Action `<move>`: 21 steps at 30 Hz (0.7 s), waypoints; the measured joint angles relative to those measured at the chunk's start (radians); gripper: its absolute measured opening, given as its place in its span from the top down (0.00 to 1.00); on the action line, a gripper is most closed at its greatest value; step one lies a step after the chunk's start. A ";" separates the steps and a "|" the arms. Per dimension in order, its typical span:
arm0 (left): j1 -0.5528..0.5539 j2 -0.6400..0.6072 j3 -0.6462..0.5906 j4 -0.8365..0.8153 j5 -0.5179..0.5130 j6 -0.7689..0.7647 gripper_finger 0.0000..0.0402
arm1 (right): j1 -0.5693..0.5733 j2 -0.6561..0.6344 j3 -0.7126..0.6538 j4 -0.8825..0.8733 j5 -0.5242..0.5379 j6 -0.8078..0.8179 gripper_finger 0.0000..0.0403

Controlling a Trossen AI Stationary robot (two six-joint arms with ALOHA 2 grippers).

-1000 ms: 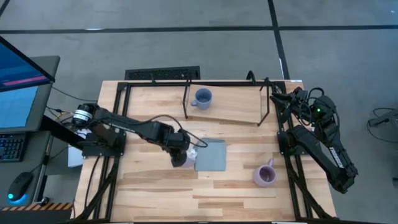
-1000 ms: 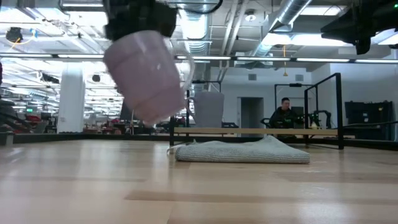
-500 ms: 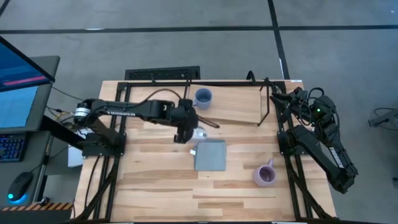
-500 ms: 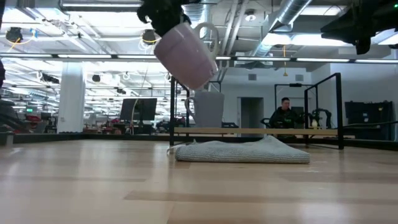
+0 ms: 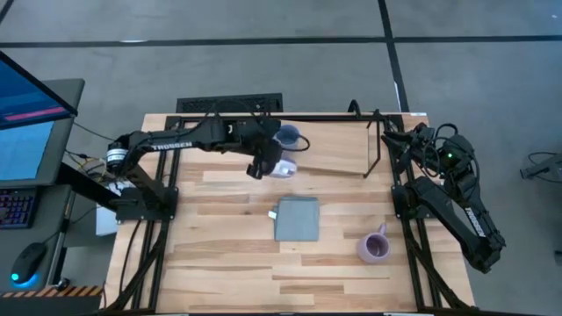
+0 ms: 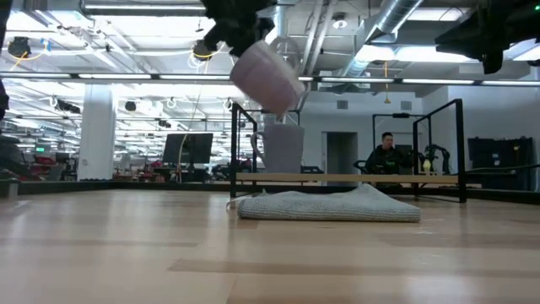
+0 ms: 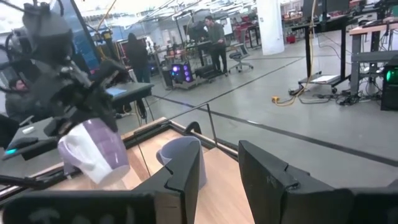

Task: Stack small to large cups/mugs on shelf
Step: Put the left violet cup on the shelf

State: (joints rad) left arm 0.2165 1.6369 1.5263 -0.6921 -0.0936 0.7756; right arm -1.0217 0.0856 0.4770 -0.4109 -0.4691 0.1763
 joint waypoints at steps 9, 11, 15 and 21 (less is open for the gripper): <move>0.044 0.231 0.368 -0.208 0.037 0.161 0.99 | 0.000 0.014 0.000 -0.001 0.082 0.001 0.67; 0.051 0.297 0.475 -0.274 0.048 0.208 0.99 | 0.000 0.019 0.000 0.000 0.082 0.004 0.67; 0.067 0.420 0.696 -0.394 0.091 0.298 0.99 | 0.000 0.025 0.000 -0.001 0.082 0.039 0.67; 0.075 0.498 0.784 -0.443 0.080 0.422 0.99 | 0.000 0.039 0.000 -0.003 0.090 0.042 0.67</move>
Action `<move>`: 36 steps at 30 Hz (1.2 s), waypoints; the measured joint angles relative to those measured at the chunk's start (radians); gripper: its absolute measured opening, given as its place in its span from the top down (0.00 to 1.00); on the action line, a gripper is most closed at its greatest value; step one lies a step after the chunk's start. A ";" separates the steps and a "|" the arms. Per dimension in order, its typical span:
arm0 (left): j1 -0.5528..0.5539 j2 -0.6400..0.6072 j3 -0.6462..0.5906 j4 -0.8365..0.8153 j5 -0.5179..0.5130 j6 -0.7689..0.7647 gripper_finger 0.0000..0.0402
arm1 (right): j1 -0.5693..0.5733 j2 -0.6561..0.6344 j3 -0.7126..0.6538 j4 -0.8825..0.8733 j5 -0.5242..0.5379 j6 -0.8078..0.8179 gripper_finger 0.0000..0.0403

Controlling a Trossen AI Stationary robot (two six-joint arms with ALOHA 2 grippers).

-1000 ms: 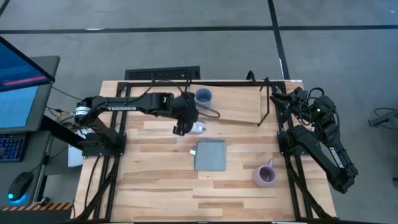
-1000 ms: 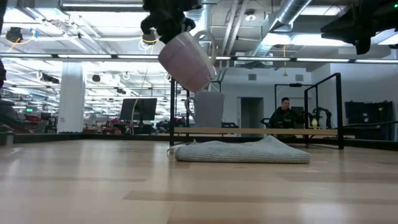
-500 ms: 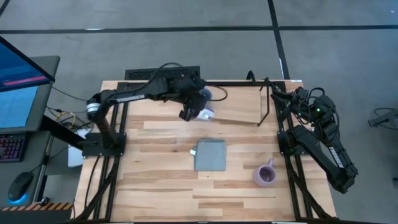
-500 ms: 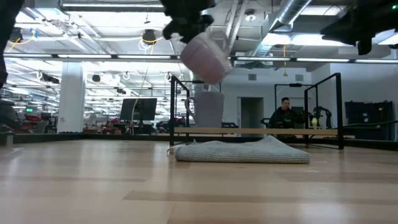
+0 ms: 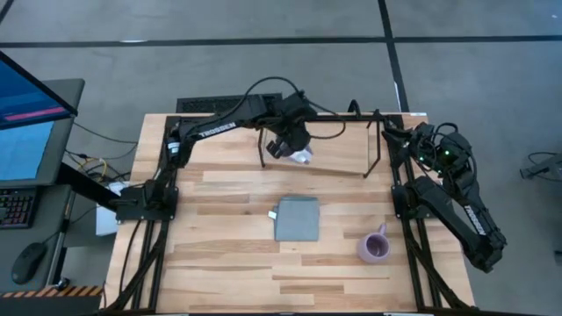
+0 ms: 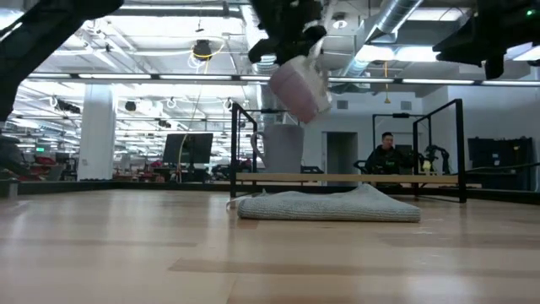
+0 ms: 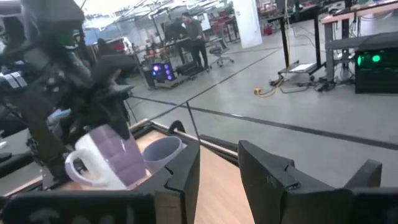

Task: Stack small to large cups/mugs on shelf
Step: Put the left violet cup on the shelf

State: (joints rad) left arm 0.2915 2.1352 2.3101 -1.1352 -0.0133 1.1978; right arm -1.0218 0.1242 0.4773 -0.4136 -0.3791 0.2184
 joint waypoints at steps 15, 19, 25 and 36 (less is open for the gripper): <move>-0.022 0.030 -0.004 0.151 -0.022 -0.031 0.99 | 0.000 0.094 0.000 -0.001 0.019 0.003 0.67; -0.026 0.056 -0.001 0.248 -0.099 -0.021 0.99 | 0.000 0.138 0.000 -0.002 0.019 0.002 0.67; -0.022 0.114 -0.001 0.261 -0.141 0.009 0.99 | 0.001 0.196 -0.001 -0.001 0.017 0.000 0.67; -0.007 0.141 0.001 0.270 -0.131 0.069 0.99 | 0.043 0.208 -0.001 0.075 0.015 -0.043 0.67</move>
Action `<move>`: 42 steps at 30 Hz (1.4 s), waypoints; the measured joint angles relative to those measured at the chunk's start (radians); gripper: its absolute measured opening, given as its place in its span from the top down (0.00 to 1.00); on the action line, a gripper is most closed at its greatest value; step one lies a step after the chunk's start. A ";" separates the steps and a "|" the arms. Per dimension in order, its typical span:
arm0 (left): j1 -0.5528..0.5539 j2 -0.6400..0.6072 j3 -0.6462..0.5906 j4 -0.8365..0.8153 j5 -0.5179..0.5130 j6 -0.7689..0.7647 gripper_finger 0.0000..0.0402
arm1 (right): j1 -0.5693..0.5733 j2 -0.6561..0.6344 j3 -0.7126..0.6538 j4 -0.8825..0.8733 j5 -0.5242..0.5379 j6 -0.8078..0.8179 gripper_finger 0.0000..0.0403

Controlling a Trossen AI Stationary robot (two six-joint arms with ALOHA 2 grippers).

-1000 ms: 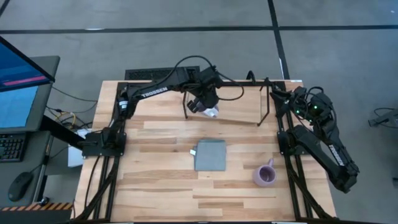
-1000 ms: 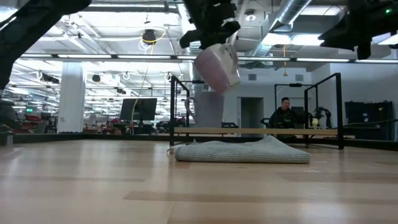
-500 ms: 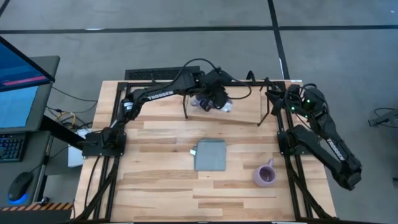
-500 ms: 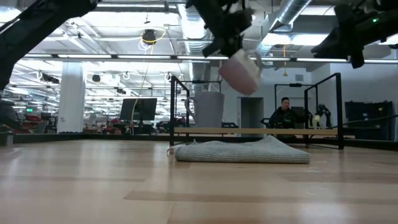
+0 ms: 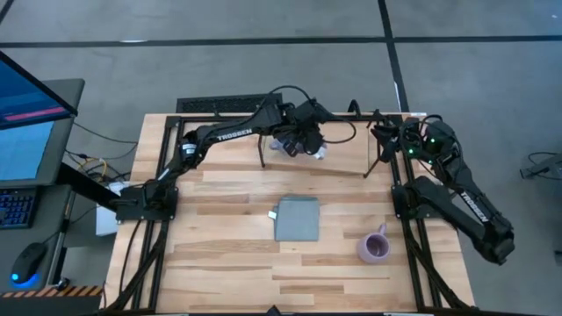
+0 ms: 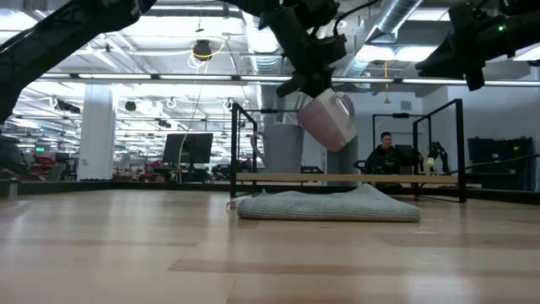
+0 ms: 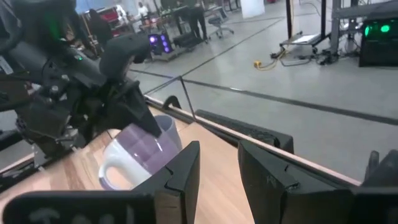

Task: Stack small to large cups/mugs on shelf
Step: Put the left violet cup on the shelf

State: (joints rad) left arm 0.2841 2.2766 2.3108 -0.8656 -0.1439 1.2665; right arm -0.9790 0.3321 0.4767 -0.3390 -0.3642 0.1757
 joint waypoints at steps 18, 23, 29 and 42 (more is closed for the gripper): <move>-0.034 0.046 -0.002 0.031 0.079 0.145 0.99 | 0.116 0.020 0.000 0.035 -0.005 0.041 0.67; -0.032 0.083 -0.002 0.052 0.051 0.154 0.99 | 0.177 0.030 0.000 0.033 -0.005 0.034 0.67; -0.030 0.086 -0.001 0.037 0.025 0.172 0.99 | 0.266 0.052 0.000 0.034 -0.005 0.034 0.67; -0.027 0.088 0.017 0.024 -0.052 0.192 0.99 | 0.438 0.185 0.000 0.040 -0.004 -0.028 0.67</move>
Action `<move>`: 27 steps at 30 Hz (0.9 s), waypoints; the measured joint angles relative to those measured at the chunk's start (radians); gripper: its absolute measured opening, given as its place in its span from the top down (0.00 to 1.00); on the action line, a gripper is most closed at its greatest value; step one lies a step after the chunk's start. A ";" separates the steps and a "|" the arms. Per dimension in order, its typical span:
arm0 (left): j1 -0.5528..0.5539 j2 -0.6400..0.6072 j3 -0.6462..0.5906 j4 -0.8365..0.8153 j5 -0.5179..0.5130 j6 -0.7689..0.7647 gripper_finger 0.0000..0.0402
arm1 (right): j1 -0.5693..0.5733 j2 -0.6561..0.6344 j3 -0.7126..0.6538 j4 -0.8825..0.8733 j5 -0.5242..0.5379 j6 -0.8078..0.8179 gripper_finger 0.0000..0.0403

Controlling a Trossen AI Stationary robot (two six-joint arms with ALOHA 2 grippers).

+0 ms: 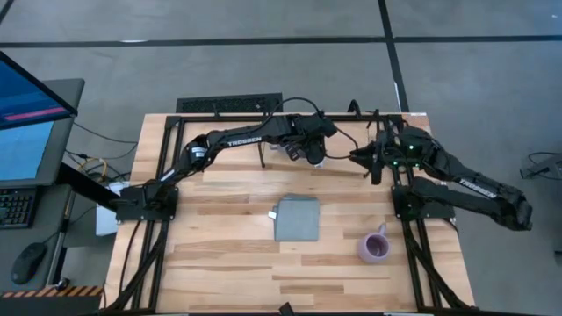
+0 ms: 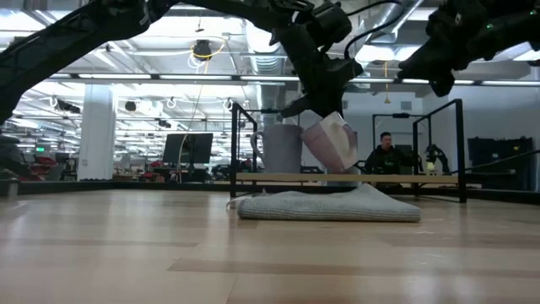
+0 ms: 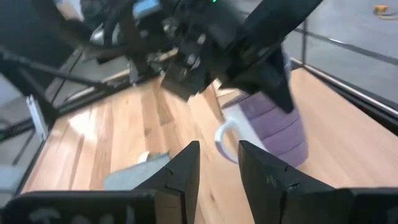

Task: Stack small to large cups/mugs on shelf
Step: Put the left violet cup on the shelf

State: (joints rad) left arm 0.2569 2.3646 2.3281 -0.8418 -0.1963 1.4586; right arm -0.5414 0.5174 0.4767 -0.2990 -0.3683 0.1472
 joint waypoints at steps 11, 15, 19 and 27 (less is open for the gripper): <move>0.000 -0.041 0.028 0.017 0.058 -0.041 0.99 | 0.028 0.047 0.000 0.053 0.003 0.012 0.67; 0.000 -0.041 0.028 0.015 0.058 -0.045 0.99 | 0.043 0.047 0.000 0.053 0.001 0.003 0.67; 0.000 -0.041 0.028 0.018 0.058 -0.044 0.99 | 0.046 0.047 0.000 0.053 0.000 0.003 0.67; -0.002 -0.048 0.028 0.016 0.058 -0.031 0.99 | 0.045 0.047 0.000 0.063 0.006 0.002 0.54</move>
State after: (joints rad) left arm 0.2548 2.3164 2.3558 -0.8261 -0.1387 1.4279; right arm -0.4959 0.5648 0.4770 -0.2357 -0.3620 0.1490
